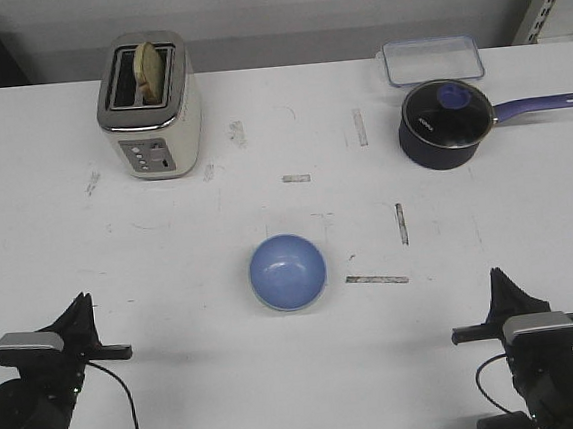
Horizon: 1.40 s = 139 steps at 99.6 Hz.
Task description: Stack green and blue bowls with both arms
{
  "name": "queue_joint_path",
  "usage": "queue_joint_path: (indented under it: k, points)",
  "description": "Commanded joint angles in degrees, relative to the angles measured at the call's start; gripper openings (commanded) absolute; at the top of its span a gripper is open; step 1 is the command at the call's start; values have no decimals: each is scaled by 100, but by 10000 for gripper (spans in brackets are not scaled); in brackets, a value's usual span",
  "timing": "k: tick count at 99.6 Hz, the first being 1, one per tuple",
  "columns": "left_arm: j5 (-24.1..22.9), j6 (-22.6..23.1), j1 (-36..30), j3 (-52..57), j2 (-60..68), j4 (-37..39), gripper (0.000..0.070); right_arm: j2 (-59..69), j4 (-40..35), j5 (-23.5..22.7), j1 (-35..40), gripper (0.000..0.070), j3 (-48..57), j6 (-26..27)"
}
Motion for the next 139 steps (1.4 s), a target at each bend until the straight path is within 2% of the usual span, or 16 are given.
queue_joint_path:
  k: [1, 66, 101, 124, 139]
  points:
    - [22, -7, -2, 55, -50, 74, 2, -4, 57, 2, 7, 0, 13, 57]
    - [22, -7, -7, -70, -160, 120, 2, -4, 55, 2, 7, 0, 13, 57]
    - [17, -9, -4, -2011, -1340, 1519, 2, -4, 55, 2, 7, 0, 13, 57]
    - [-20, -13, -4, -3051, -1322, 2756, 2, -4, 55, 2, 7, 0, 15, 57]
    - [-28, -26, -4, -3049, -1322, 2608, 2, -4, 57, 2, 7, 0, 20, 57]
